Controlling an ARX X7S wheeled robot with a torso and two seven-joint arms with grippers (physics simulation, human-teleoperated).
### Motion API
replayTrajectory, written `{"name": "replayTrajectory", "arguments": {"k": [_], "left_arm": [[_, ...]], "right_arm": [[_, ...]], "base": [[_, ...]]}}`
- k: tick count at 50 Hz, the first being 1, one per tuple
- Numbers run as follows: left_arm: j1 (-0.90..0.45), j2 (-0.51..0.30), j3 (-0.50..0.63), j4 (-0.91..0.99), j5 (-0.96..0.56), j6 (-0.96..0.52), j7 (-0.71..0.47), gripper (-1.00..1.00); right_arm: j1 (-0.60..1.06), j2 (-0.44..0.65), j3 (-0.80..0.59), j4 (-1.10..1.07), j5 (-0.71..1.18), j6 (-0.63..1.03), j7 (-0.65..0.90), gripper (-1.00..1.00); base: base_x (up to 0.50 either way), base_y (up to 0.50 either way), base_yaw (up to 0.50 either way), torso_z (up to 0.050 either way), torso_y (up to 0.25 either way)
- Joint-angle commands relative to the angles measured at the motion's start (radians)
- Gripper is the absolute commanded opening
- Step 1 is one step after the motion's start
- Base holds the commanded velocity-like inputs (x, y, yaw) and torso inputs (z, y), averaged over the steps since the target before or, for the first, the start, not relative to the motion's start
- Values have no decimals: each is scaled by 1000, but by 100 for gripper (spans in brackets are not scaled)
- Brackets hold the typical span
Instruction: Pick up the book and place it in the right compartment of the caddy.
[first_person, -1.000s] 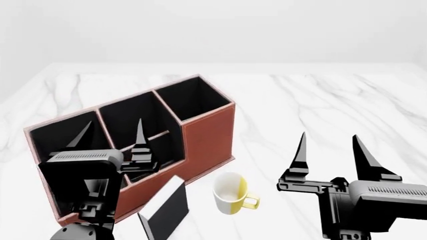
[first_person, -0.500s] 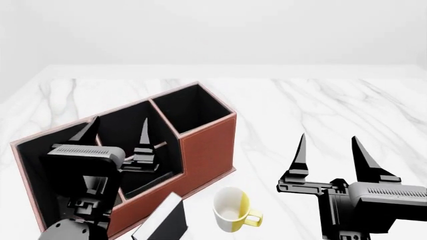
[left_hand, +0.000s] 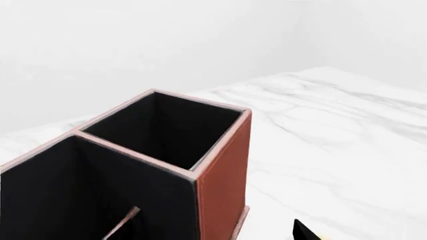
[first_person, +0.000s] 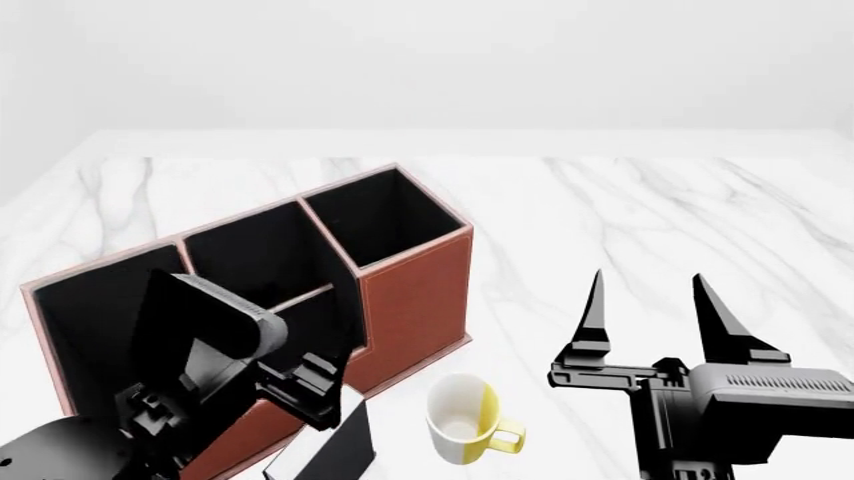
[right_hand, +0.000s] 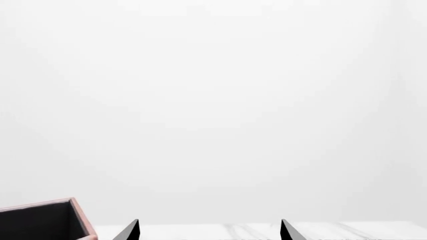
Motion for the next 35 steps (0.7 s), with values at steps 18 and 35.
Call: {"name": "replayTrajectory", "arguments": {"k": [18,35], "left_arm": [[-103,-73,21,-27,-343,-380,-112,100],[-134,-110,76,-124,-476,-368,-246,100]], "right_arm": [[12,18,-16,21,32,0,-4,100],[5,25,-26,31,37,-10,0,100]], "base": [[0,0,0,0,0],[0,0,0,0,0]]}}
